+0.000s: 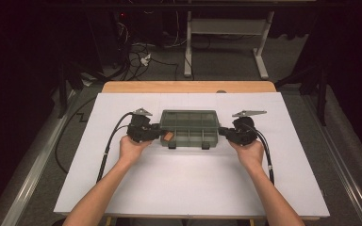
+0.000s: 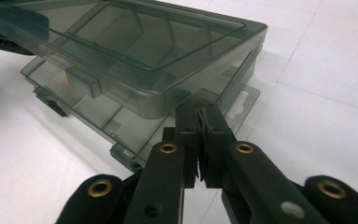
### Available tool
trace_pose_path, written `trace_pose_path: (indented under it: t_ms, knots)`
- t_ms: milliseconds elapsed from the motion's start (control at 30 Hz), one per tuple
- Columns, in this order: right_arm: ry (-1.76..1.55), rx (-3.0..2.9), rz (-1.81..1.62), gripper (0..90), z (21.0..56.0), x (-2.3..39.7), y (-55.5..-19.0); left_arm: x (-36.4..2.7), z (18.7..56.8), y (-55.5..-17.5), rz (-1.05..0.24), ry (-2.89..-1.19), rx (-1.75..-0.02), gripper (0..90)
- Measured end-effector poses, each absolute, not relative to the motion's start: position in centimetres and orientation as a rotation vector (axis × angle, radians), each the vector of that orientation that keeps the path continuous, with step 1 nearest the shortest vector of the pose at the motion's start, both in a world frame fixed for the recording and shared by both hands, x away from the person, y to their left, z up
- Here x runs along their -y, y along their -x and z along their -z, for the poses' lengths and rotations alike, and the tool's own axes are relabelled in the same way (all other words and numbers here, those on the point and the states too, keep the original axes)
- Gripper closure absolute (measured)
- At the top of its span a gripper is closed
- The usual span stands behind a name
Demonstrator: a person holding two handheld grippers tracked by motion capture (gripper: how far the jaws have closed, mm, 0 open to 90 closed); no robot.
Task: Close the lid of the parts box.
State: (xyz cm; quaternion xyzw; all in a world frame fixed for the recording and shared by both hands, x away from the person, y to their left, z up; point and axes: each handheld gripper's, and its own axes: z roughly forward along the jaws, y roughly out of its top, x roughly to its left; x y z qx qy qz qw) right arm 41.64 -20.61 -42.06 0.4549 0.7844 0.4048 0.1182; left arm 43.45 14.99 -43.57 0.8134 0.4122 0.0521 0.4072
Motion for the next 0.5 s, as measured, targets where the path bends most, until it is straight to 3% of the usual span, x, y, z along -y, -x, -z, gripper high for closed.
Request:
trace_pose_path:
  t_ms: [500]
  knots:
    - [-1.312,-2.307,-1.184,87.7,42.24,20.6,-41.13,-15.29,43.63,-42.48,-0.133,-2.059,-1.025,54.2]
